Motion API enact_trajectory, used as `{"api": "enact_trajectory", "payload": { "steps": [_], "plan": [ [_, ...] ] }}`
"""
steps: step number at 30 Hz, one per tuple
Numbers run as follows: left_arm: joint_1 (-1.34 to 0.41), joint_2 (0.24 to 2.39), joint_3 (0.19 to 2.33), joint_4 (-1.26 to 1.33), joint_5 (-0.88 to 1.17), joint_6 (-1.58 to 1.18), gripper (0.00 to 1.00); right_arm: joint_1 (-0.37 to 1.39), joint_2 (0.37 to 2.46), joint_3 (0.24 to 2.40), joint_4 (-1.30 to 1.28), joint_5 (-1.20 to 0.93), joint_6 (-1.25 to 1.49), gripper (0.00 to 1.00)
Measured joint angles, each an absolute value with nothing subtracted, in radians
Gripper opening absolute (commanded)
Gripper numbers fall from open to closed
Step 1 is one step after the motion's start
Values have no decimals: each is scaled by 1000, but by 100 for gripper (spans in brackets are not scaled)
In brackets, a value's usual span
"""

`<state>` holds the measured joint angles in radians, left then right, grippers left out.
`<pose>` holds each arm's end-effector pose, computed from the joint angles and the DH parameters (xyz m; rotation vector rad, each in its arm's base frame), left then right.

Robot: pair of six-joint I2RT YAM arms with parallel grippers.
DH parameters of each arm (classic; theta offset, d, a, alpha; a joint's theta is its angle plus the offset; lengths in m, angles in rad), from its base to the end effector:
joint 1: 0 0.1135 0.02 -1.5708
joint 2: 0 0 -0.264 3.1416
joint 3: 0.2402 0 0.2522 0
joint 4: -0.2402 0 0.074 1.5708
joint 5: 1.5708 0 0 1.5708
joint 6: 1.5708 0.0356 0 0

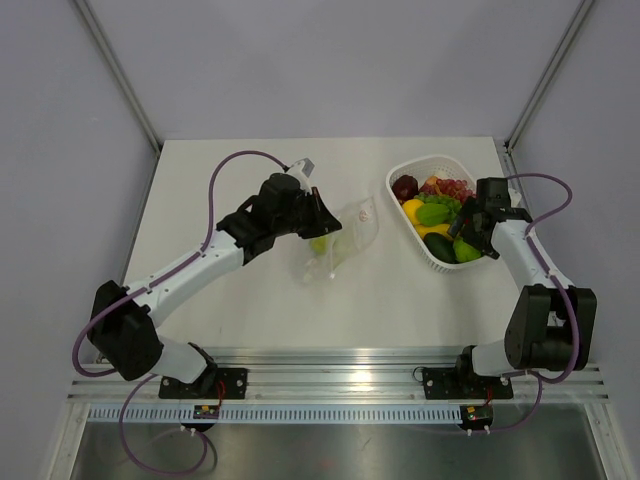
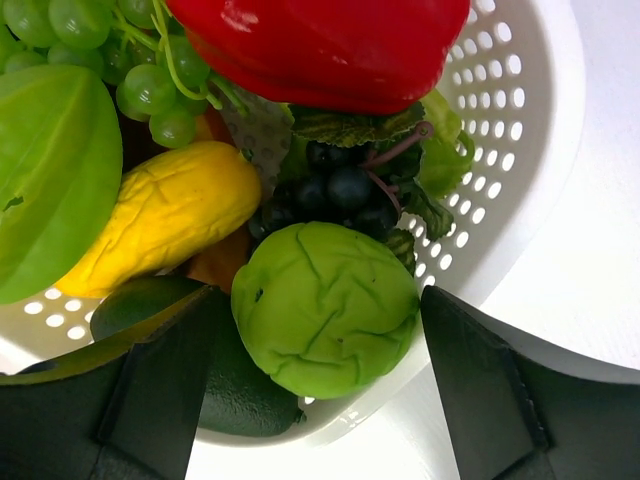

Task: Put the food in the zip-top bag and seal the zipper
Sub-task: Pick up the fake fruit from the bin.

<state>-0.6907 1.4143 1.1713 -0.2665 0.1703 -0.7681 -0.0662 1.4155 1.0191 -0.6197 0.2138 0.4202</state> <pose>0.2477 -0.2125 0.3204 0.0256 2.2535 -1.0234 0.2845 -0.0264 0.2426 0.6914 2.4622 -0.1419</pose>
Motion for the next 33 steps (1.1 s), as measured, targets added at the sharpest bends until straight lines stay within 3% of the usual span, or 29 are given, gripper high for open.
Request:
{"api": "enact_trajectory", "payload": {
  "steps": [4,9,13,24,33],
  "plan": [
    [-691,1422,1171,-263,174,-768,0,-67,1431,1019,-610,207,414,78],
    [-691,1423,1171,-261,177,-768,0,-67,1433,1019,-604,197,408,52],
    [-691,1423,1171,-260,178,-768,0,-67,1422,1019,-606,196,407,41],
    [-691,1440,1170,-235,196,-769,0,-67,1237,1021,-649,163,409,35],
    [-691,1465,1170,-200,229,-802,0,-67,1152,1103,-710,92,410,36]
  ]
}}
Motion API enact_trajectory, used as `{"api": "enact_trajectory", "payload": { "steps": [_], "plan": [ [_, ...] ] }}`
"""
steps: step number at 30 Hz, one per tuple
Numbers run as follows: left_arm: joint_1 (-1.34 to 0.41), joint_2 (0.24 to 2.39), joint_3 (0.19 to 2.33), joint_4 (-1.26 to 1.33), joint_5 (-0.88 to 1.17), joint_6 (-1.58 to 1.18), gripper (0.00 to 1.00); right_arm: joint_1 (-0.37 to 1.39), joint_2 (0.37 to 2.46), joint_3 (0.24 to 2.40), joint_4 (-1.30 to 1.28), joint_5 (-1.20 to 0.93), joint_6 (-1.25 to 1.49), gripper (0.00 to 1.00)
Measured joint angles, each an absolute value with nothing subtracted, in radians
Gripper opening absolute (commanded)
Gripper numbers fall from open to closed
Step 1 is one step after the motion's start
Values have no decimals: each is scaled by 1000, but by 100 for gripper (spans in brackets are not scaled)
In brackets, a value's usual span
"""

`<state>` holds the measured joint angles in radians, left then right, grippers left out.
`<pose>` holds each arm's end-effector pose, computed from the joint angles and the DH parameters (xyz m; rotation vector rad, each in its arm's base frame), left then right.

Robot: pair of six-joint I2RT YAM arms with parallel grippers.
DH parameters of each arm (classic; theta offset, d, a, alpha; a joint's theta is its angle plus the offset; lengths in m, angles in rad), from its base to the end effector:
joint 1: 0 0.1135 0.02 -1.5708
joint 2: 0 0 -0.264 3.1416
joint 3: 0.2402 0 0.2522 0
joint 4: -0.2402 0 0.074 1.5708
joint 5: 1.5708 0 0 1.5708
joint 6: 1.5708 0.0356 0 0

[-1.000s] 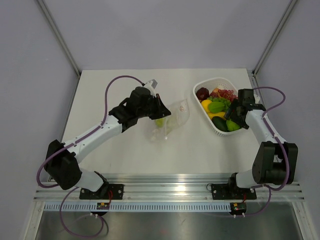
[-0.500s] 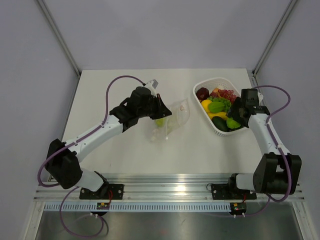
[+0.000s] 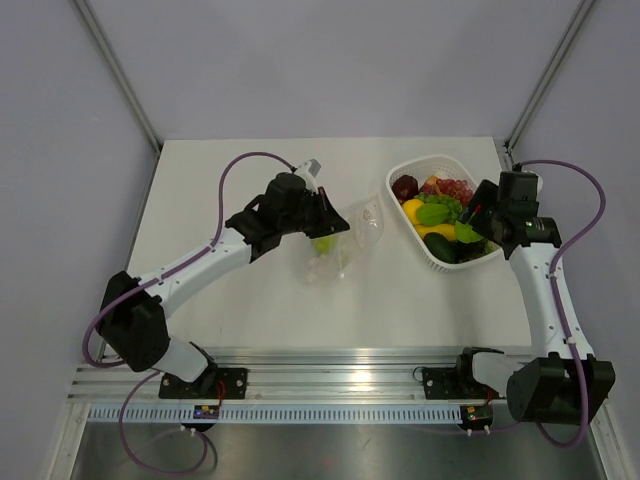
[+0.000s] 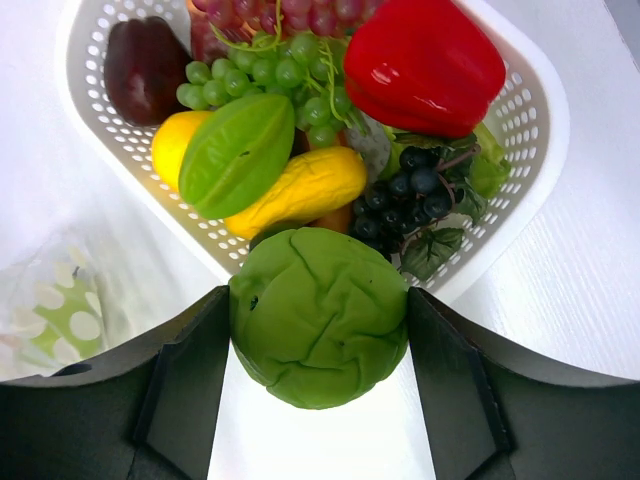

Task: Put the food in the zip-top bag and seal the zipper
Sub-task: Place the fake fruit in the zipper food storage bag.

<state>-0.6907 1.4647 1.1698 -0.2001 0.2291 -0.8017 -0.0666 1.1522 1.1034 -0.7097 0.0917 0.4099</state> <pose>0.2565 -0.2225 0.3106 0.0295 2.2618 -1.1046 0.2390 -0.0192 0.3274 0.5935 2.2493 0.0657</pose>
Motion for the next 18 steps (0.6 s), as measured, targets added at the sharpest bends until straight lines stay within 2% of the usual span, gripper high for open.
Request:
{"api": "enact_trajectory", "payload": {
  "steps": [18],
  "plan": [
    [-771,1694,1348,-163,297,-851,0,-67,1187,1190,-737,16,396,37]
  ]
}}
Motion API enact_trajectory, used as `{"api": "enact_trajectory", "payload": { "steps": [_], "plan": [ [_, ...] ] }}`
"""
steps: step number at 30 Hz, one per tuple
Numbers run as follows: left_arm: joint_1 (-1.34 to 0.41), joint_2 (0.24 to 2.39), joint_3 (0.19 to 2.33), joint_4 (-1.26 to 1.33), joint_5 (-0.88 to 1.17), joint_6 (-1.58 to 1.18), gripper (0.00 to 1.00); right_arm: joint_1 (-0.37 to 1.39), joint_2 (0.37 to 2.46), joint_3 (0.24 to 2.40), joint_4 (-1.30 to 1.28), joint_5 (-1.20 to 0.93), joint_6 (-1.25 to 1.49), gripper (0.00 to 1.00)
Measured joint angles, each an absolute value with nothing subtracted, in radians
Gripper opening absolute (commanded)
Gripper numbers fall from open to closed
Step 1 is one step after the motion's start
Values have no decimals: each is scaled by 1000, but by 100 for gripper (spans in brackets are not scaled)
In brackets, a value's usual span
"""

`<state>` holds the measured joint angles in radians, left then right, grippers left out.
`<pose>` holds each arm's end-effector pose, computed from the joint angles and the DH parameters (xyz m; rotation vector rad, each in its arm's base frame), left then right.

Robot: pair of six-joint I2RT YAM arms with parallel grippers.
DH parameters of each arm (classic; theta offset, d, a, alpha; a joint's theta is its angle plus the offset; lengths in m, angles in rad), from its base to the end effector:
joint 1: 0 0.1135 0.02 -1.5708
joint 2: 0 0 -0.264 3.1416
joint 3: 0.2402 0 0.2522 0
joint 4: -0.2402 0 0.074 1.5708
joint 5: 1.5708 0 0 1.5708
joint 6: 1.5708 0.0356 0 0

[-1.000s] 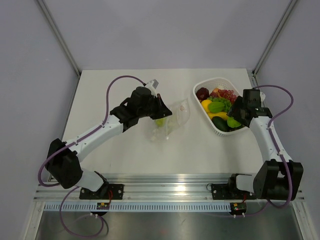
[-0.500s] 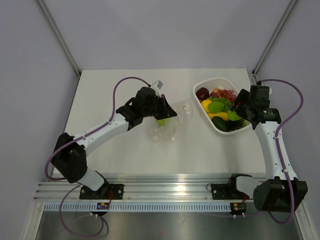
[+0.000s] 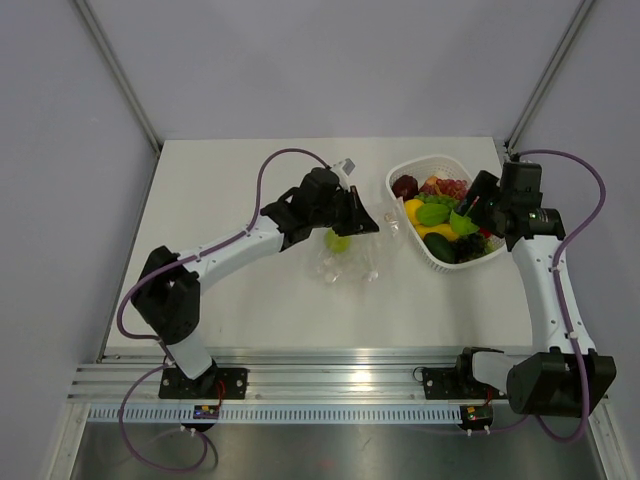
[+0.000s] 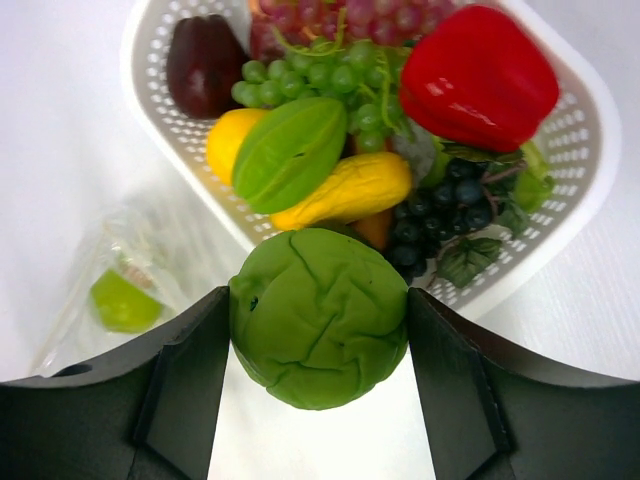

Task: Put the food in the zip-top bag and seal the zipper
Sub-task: Place the fake fruit in the zipper food storage bag.

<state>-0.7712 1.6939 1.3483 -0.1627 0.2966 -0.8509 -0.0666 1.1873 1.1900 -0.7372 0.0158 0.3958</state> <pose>0.2779 -0.2846 0.2964 0.1110 2.3247 -1.2262 0.2468 -0.0170 0.3455 0.5372 2.2465 0.1502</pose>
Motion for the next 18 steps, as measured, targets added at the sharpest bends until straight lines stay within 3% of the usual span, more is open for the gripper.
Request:
{"api": "enact_trajectory", "payload": {
  "steps": [5,13,18],
  "plan": [
    [-771,1700,1359,-163,299,-854,0,-43,1185,1212,-721,-75,411,37],
    [-771,1707,1361,-163,303,-865,0,242,1219,1239,-683,-99,459,38],
    [-771,1707,1361,-164,303,-865,0,307,1274,1240,-651,-97,482,39]
  ]
}}
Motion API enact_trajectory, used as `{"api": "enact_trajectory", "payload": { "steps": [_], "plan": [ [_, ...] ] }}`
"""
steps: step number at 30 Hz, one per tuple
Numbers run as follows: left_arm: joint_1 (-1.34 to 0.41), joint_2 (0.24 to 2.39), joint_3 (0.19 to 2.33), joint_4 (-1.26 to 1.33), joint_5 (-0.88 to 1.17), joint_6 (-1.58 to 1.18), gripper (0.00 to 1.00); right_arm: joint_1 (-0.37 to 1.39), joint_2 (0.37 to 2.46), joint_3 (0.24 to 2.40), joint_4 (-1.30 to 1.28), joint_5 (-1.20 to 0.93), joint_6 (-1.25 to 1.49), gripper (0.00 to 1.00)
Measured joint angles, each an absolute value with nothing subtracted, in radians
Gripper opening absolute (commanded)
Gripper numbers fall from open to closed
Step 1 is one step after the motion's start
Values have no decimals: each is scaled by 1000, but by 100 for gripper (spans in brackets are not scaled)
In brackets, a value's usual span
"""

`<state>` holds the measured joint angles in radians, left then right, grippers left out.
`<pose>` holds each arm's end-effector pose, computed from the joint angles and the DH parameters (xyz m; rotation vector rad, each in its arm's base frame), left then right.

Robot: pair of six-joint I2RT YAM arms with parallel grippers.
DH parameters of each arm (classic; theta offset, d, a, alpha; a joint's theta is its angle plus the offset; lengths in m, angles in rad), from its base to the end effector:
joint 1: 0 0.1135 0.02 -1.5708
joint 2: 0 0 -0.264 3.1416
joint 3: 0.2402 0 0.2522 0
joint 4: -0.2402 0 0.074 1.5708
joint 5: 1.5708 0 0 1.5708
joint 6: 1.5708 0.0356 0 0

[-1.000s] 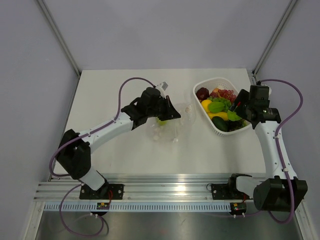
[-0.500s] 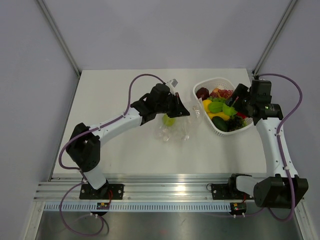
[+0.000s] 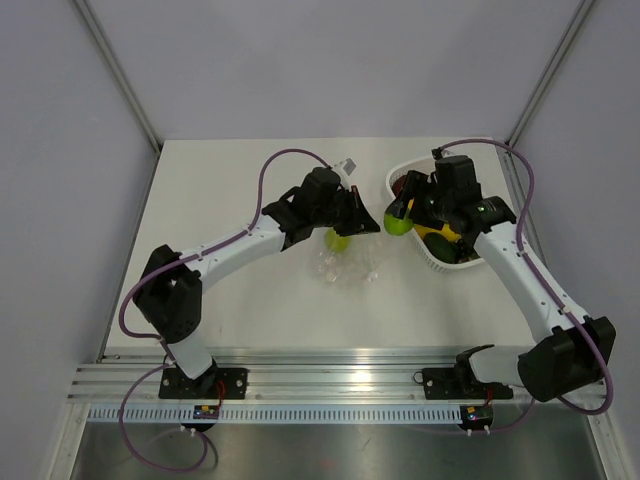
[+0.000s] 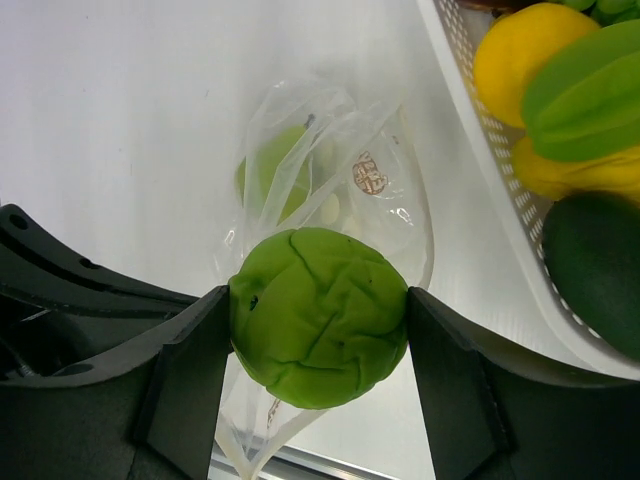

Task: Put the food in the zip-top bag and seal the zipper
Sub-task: Place the fake fruit in the zipper food storage bag, then pick up the fake fruit from the bin.

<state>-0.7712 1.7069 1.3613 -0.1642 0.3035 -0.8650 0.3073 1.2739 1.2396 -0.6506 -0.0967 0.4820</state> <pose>0.2800 -0.2870 0.2958 0.0994 2.3326 -1.2387 0.2605 0.0863 0.3483 0.1485 2.3020 0.5236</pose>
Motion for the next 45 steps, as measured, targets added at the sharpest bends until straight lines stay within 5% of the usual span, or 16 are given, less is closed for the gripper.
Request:
{"api": "enact_trajectory", "payload": {
  "steps": [4,6,7,10,17,24,27,34,45],
  "plan": [
    [-771,1706,1361,-165,303,-865,0,343,1322,1240,-638,-97,491,47],
    [-771,1705,1361,-170,302,-865,0,356,1342,1240,-632,-96,493,64],
    [-771,1704,1361,-174,302,-865,0,360,1348,1240,-630,-95,493,83],
    [-771,1701,1361,-178,303,-871,0,365,1356,1240,-629,-89,494,96],
    [-771,1665,1347,-163,304,-890,0,371,1345,1240,-638,-40,485,96],
    [-762,1645,1330,-157,304,-891,0,368,1270,1241,-699,131,462,68],
    [-749,1616,1306,-160,303,-891,0,323,1243,1239,-719,187,448,69],
    [-712,1539,1257,-163,302,-887,0,99,1273,1118,-709,181,408,87],
    [-711,1533,1233,-162,303,-886,0,92,1424,1107,-725,133,340,86]
  ]
}}
